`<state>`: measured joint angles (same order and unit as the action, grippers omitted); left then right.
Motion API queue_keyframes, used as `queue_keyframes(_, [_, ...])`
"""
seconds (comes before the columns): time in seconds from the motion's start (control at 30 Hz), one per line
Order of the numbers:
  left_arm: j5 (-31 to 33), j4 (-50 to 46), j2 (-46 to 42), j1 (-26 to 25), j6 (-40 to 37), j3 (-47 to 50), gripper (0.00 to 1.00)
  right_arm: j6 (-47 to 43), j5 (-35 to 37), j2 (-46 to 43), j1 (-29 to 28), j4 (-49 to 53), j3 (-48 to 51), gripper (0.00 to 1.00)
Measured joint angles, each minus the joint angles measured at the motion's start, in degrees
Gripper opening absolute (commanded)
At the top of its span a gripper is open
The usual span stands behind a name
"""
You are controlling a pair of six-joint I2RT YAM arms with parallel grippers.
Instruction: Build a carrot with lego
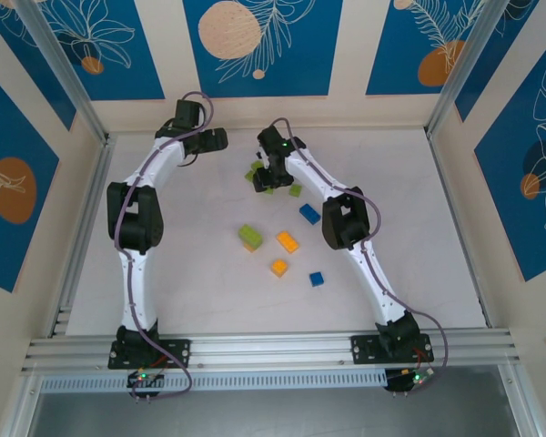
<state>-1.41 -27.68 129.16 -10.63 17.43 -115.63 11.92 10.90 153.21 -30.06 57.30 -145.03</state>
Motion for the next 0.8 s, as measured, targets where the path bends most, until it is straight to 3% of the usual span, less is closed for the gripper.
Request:
queue_keyframes(0.27, [0.0,-0.4,-0.6,0.0,0.0,1.9,0.89,-1.7,2.1,-0.7,-0.9,0.4,0.9,0.46])
queue_keyframes(0.43, [0.1,-0.7,-1.6,0.0,-0.2,2.3,0.89,-2.0,2.3,-3.1,-1.4,0.6,4.8,0.44])
queue_keyframes(0.7, [-0.5,-0.7,-2.9,0.0,-1.2,2.8,0.88,-2.2,2.9,-15.8,-3.0,-0.6,20.2,0.44])
queue_keyframes(0.8, [-1.3,-2.5,0.1,0.0,-1.3,-3.1,0.87,-2.1,3.3,-23.5,-3.3,-2.2,27.8,0.44])
